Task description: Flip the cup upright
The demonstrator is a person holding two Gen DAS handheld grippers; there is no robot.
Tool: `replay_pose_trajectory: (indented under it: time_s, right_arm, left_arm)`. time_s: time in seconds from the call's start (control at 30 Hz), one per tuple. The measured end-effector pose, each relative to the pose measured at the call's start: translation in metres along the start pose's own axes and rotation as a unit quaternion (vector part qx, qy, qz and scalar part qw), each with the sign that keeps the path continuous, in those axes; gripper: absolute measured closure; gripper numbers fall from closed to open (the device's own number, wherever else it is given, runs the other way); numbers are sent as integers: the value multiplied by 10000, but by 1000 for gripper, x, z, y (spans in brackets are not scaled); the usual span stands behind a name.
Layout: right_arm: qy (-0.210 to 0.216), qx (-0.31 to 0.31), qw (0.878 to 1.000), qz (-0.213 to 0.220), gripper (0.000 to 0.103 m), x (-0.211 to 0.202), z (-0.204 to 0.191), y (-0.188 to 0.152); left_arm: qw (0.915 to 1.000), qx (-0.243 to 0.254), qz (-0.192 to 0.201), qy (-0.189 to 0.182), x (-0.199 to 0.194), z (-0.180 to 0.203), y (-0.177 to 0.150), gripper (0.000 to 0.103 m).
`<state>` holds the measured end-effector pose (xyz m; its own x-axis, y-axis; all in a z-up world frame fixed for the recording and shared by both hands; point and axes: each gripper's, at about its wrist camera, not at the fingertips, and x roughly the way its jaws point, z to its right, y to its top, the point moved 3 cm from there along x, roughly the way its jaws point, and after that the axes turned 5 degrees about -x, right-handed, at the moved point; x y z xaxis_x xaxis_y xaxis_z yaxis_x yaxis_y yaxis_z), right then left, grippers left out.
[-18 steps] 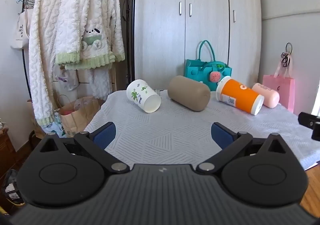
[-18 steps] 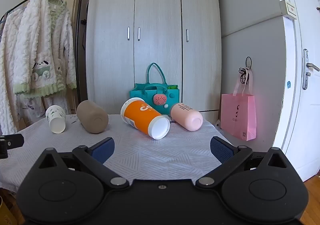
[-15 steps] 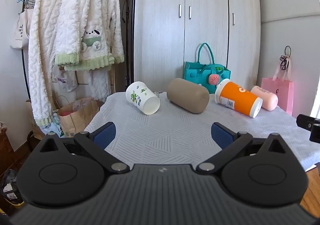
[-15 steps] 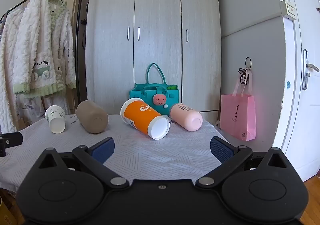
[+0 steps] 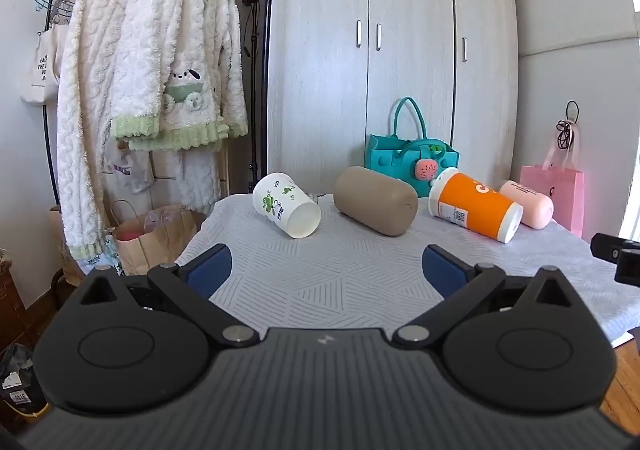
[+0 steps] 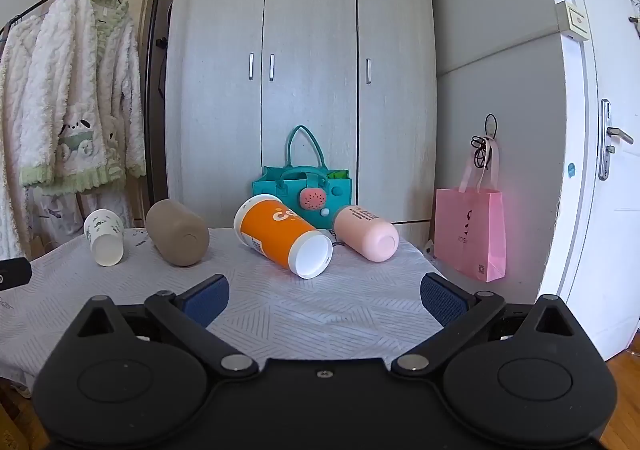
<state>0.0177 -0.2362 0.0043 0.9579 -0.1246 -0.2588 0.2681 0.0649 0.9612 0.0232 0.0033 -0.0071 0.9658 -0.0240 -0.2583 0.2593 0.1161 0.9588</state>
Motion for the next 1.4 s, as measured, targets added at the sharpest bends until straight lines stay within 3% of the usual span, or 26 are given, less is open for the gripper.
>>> replay_pose_trajectory:
  time_s: [1.4]
  right_arm:
    - [-92,-125,9998,-131,0,3,-3,-5]
  left_arm:
    - [9996,-189,-154,-131,7,-8,-8,0]
